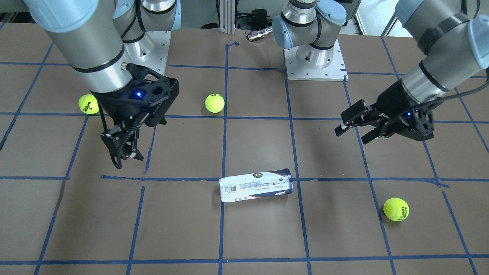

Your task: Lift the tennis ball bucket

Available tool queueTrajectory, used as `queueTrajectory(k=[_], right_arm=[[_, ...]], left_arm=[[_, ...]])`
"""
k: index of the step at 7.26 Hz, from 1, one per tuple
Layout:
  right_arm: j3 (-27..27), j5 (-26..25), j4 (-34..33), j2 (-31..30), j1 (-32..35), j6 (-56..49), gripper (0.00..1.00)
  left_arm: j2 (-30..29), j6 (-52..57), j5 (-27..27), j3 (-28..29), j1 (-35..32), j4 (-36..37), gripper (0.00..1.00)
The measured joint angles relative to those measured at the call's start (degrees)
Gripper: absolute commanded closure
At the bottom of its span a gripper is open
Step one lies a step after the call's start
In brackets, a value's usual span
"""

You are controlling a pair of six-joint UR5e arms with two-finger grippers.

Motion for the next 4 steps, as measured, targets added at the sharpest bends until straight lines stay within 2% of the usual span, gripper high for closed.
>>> queueTrajectory(k=[2,4], right_arm=[[0.6,-0.3,1.4,-2.1,-3.3,2.9,0.0],[0.9,-0.4,2.3,-3.0,-4.5,8.2,0.0]], left_arm=[[-4.2,0.1,-8.7,-3.0,-0.1,4.2,0.0],[-8.4,0.3,-13.5,-4.1,-0.1,5.8,0.0]])
